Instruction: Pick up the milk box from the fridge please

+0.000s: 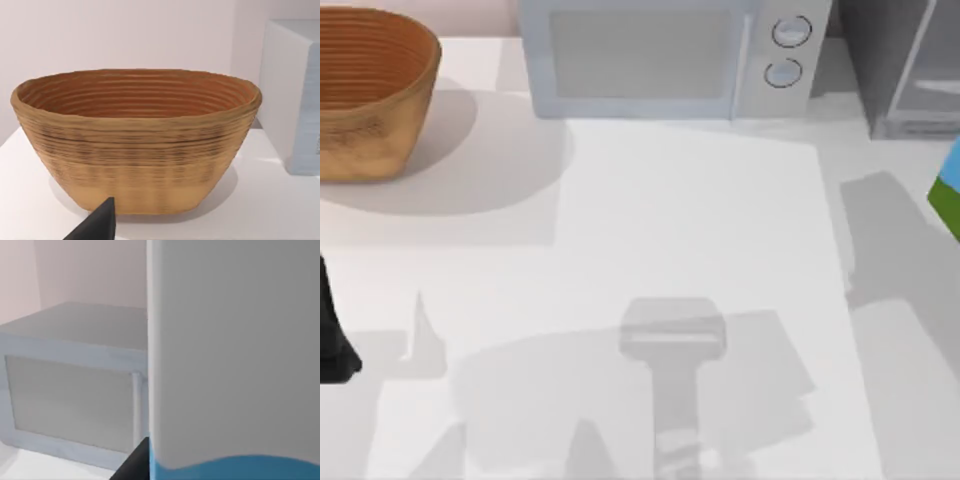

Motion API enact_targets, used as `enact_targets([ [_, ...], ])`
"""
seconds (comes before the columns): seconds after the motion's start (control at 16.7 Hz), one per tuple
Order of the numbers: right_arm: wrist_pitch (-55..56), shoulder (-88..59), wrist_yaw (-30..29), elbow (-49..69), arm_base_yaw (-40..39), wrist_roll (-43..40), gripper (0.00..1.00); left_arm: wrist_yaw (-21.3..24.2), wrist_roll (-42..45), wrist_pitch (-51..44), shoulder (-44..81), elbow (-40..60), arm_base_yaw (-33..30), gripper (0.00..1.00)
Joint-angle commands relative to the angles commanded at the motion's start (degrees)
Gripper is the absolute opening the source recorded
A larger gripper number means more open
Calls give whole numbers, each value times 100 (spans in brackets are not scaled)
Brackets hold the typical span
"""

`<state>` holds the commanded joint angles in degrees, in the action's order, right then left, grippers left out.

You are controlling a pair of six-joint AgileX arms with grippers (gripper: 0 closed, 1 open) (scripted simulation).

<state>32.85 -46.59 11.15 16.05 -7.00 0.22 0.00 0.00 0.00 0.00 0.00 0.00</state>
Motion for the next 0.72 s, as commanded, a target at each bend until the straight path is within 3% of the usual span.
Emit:
enact_targets([
  [0.36, 2183, -3714, 777, 1024, -513, 101, 0, 0, 0, 0, 0, 0, 0, 100],
  [0.72, 3821, -5941, 1330, 1845, -883, 95, 0, 0, 0, 0, 0, 0, 0, 100],
])
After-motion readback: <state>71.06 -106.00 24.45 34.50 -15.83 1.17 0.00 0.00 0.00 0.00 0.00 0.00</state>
